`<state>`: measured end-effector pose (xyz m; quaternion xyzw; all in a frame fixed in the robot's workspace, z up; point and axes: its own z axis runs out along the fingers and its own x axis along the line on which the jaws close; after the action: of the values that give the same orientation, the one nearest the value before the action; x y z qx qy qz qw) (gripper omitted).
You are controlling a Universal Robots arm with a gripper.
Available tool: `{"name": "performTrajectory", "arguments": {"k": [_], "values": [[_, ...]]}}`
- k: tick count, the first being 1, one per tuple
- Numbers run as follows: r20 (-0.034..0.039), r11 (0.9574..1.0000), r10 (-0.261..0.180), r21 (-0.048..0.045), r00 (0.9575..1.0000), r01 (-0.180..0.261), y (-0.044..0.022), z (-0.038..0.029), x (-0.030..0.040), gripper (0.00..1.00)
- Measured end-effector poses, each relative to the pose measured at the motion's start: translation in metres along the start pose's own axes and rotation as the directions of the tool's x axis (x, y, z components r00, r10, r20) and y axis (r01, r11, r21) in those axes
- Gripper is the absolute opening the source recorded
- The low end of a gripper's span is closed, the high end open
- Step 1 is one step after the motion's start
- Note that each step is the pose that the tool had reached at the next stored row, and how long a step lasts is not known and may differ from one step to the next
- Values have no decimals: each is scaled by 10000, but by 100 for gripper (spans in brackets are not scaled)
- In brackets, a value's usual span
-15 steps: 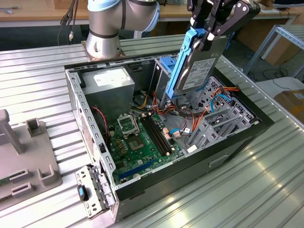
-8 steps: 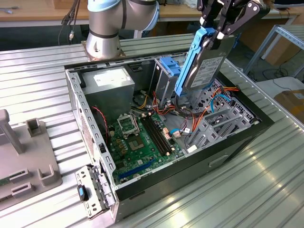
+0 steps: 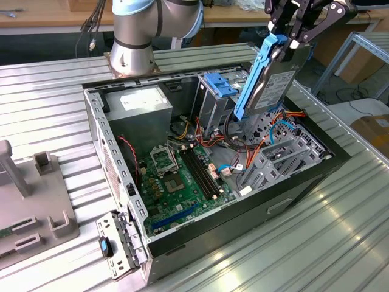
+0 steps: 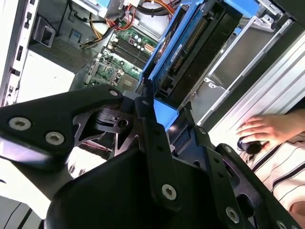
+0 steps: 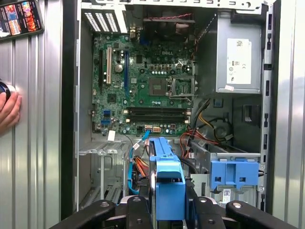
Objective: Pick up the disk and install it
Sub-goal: 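Pick up the disk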
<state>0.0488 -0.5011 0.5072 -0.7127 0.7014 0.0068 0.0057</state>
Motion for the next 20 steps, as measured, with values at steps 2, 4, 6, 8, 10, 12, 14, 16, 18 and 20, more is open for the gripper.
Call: {"name": "performTrajectory", "arguments": {"k": [2,4,6,8,10,12,14,16,18,20], "values": [[-1,10000,2,0,10000,-2,0,0,0,37],[0,10000,1,0,10000,-1,-2,0,1,37],[-1,10000,1,0,10000,-1,-54,0,2,37],[0,10000,0,0,10000,0,-97,0,2,37],[0,10000,1,0,10000,-1,-363,-1,6,37],[-1,10000,1,0,10000,-1,-409,-1,7,37],[0,10000,0,0,10000,0,-441,0,7,37],[-1,10000,0,0,10000,0,-451,-1,11,37],[-1,10000,2,0,10000,-2,-452,-2,34,37],[-1,10000,1,0,10000,-1,-452,-2,51,37]]}}
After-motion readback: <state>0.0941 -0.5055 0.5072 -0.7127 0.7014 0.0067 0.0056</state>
